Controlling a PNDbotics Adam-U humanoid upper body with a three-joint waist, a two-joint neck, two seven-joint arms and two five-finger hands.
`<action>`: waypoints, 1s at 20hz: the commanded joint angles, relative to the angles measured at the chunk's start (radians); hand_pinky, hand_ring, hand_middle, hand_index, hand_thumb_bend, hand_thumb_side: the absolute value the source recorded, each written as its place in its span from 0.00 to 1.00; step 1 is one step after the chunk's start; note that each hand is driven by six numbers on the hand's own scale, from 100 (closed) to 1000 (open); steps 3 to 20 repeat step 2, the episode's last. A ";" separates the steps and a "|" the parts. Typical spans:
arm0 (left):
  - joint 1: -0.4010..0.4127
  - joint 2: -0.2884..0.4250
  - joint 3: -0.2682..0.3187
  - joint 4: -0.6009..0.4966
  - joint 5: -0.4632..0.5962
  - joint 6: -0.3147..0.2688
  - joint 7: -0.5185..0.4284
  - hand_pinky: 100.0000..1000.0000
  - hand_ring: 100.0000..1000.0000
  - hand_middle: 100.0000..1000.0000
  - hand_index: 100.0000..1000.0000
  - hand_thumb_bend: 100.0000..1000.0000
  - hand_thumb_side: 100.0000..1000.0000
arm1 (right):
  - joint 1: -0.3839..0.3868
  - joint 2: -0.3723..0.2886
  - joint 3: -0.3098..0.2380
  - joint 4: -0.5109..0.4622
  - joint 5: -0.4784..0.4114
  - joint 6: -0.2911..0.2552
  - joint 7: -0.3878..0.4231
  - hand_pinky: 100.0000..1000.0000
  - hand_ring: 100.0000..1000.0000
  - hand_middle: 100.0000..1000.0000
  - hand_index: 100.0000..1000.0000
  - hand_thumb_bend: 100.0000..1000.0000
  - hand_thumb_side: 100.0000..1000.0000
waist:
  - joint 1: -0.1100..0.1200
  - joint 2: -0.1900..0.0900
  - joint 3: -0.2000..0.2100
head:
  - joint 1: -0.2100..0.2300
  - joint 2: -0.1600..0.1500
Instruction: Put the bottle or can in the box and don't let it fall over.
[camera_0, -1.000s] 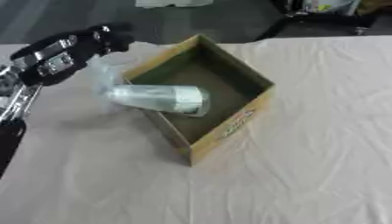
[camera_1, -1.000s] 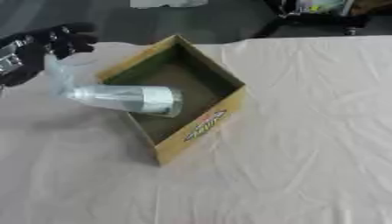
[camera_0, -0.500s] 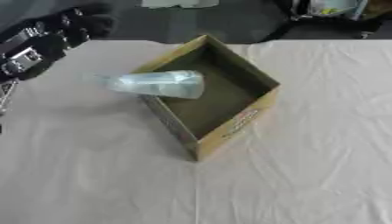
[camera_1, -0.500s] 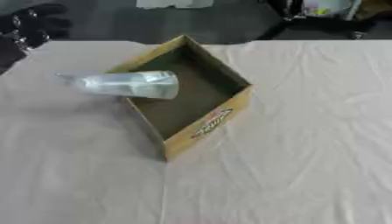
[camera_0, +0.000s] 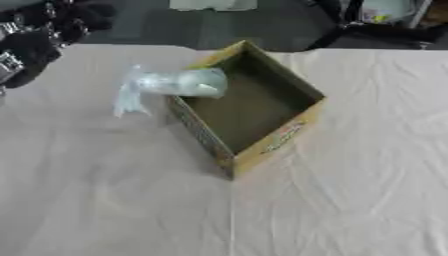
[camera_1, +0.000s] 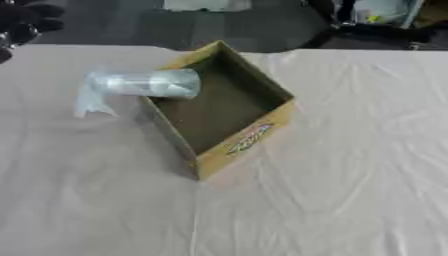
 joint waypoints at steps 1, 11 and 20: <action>0.013 0.039 0.021 -0.041 0.014 -0.001 0.023 1.00 1.00 1.00 0.85 0.03 0.69 | 0.010 -0.012 -0.018 -0.011 -0.011 -0.008 0.001 0.93 1.00 1.00 0.92 0.00 0.47 | -0.001 -0.021 0.003 | 0.000 0.004; 0.024 0.038 0.023 -0.050 0.013 -0.004 0.028 1.00 1.00 1.00 0.85 0.01 0.68 | 0.011 -0.012 -0.019 -0.011 -0.013 -0.008 0.002 0.93 1.00 1.00 0.92 0.00 0.47 | -0.002 -0.022 0.005 | -0.001 0.003; 0.024 0.038 0.023 -0.050 0.013 -0.004 0.028 1.00 1.00 1.00 0.85 0.01 0.68 | 0.011 -0.012 -0.019 -0.011 -0.013 -0.008 0.002 0.93 1.00 1.00 0.92 0.00 0.47 | -0.002 -0.022 0.005 | -0.001 0.003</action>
